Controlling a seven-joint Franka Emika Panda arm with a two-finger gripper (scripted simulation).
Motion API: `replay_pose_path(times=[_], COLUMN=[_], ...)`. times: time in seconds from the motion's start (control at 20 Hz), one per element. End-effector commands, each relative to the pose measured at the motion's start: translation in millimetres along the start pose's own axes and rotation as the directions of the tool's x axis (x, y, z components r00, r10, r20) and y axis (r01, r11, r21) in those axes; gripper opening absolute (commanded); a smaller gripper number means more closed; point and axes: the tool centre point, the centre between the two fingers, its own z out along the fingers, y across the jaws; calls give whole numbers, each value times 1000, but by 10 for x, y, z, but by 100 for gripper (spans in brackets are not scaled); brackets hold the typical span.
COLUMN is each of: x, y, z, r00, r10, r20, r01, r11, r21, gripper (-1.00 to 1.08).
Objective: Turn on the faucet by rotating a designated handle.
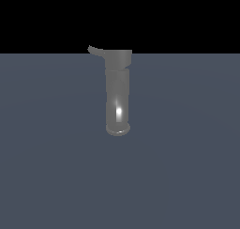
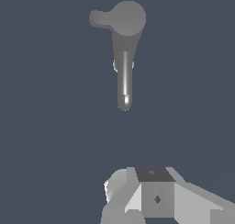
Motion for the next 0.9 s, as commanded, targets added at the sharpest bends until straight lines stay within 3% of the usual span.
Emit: replay_pose_path(times=[0.0, 0.5, 0.85], x=[0, 31, 53], y=[0, 25, 21], z=[0, -49, -43], r00=[1000, 999, 999], r10=[0, -42, -30], r20=[0, -13, -13], r01=[0, 42, 29], r11=[1000, 999, 999], r21=[0, -32, -27], gripper=[-100, -100, -100])
